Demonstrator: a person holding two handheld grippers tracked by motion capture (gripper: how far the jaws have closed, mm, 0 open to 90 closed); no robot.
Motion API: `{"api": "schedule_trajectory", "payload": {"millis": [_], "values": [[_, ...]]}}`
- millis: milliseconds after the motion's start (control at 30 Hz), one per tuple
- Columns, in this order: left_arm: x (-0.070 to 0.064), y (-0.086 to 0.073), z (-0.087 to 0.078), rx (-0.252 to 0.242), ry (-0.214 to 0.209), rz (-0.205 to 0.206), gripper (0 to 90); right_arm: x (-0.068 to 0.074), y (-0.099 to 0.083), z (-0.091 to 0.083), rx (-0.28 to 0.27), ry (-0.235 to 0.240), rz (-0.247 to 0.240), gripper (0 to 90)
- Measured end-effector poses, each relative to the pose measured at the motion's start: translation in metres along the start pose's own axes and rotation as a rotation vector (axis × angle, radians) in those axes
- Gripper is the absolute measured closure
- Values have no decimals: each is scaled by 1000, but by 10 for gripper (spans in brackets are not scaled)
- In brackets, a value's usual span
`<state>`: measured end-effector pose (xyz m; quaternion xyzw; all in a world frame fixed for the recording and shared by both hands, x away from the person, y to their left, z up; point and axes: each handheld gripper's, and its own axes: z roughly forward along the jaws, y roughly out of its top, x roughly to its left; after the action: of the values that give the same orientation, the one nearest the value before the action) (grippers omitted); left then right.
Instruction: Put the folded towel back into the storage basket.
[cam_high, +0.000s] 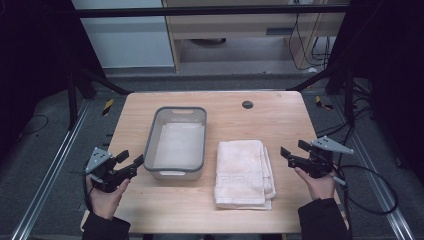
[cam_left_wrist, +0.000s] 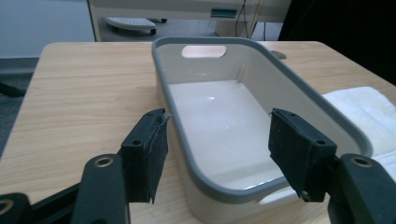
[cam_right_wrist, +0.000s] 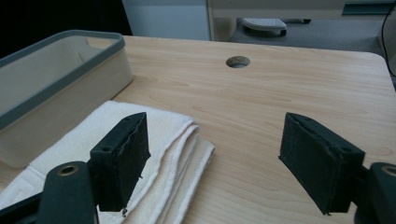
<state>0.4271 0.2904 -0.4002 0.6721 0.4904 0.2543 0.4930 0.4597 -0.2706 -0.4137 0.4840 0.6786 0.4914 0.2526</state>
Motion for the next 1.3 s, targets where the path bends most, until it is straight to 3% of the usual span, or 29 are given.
{"api": "schedule_trajectory", "payload": {"millis": [700,1300], "values": [[-55,22,23,-7,-89,84,391,11,24,8,-7,29,-33,253],[-92,19,45,5,-116,108,379,16,34,21,-10,44,-52,248]]}}
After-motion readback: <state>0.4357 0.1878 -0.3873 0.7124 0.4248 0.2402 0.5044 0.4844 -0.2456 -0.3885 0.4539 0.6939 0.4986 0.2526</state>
